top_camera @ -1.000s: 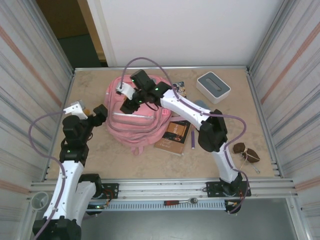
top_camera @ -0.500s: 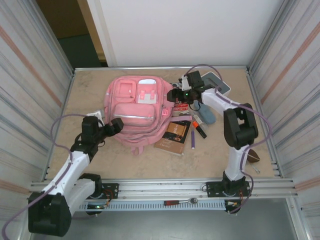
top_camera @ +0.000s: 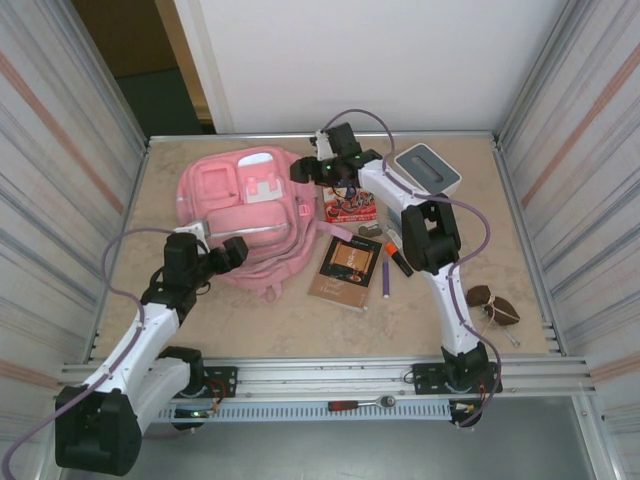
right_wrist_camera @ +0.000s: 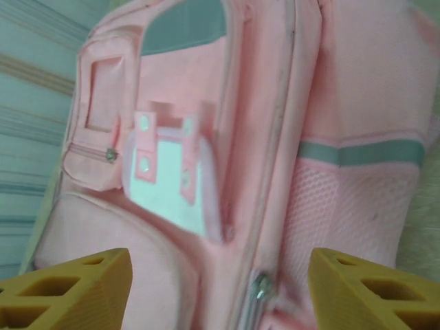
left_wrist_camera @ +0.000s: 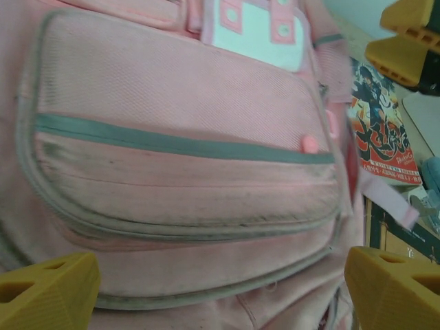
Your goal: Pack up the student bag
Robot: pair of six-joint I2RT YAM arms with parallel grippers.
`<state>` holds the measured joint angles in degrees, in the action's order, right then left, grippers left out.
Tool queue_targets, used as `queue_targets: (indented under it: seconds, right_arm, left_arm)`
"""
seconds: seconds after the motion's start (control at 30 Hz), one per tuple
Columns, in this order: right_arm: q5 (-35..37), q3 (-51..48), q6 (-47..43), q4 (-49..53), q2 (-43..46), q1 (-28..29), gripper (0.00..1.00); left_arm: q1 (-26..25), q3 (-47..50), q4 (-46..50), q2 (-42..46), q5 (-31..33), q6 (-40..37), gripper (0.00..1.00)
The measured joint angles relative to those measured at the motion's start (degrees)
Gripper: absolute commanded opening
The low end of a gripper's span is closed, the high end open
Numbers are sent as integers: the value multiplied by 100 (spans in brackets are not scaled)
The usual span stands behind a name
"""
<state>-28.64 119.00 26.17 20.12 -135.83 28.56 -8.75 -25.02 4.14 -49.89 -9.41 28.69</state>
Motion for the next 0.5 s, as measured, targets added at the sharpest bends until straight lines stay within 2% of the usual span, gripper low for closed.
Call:
queue_targets:
  seconds: [0.07, 0.17, 0.3, 0.43, 0.5]
  right_arm:
    - [149, -184, -105, 24, 203, 26, 76]
    - [503, -1491, -251, -44, 1115, -96, 80]
    - [1056, -3650, -332, 13, 2839, -382, 83]
    - [1484, -5285, -260, 267, 4454, -378, 84]
    - [1613, -5845, -111, 463, 4981, -341, 84]
  left_arm:
    - [-59, -20, 57, 68, -61, -37, 91]
    - [-407, -63, 44, 199, -157, -37, 91]
    - [-1419, -245, -144, -98, -214, -31, 90]
    - [-2529, -688, -243, -1093, -160, -31, 90]
    - [-2918, -931, -271, -1600, -96, -31, 90]
